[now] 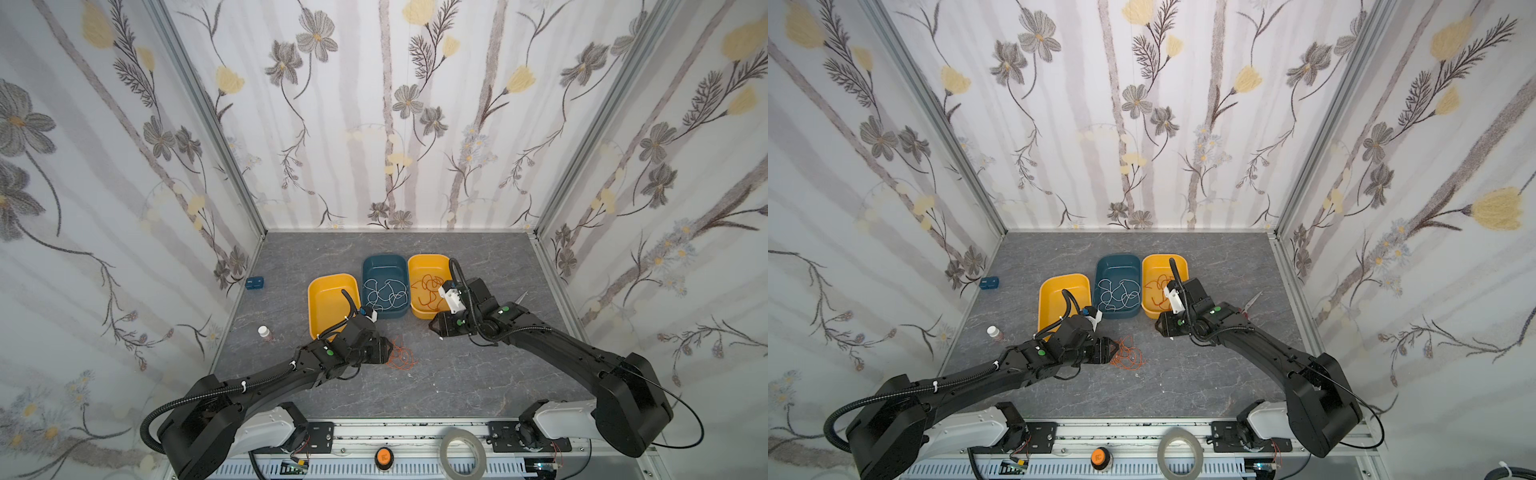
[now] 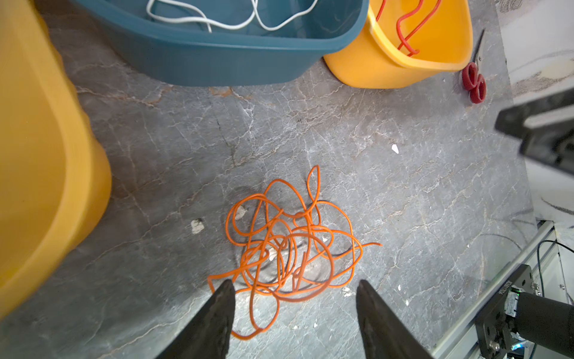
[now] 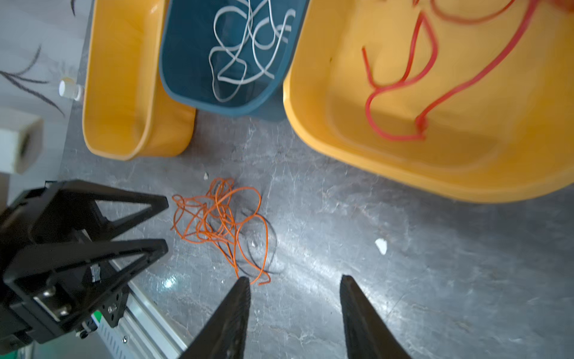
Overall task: Untangle the cables
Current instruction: 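Return the right gripper to the orange tangle and grasp an orange strand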
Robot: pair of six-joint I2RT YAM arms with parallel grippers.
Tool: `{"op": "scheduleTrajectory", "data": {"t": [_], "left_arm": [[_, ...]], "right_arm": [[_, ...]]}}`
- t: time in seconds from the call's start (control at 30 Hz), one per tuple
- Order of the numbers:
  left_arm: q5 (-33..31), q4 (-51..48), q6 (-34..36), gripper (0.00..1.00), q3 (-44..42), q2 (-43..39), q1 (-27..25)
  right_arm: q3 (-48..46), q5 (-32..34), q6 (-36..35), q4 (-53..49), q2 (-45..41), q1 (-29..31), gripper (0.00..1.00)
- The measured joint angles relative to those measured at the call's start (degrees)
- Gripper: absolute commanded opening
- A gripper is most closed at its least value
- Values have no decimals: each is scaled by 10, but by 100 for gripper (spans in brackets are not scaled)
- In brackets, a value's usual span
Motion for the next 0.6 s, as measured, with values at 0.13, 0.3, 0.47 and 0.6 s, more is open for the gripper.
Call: {"op": "scheduleTrajectory", "data": {"t": [0.13, 0.3, 0.47, 0.6], "left_arm": [[0, -3, 0, 65, 0, 14, 0], [0, -3, 0, 64, 0, 31, 1], [0, -2, 0, 64, -1, 35, 1], [0, 3, 0, 63, -7, 33, 2]], "right_arm": [[-40, -8, 31, 31, 5, 45, 47], [-56, -14, 62, 78, 55, 91, 43], [-53, -16, 78, 112, 99, 117, 38], [-48, -3, 87, 125, 120, 126, 28]]}}
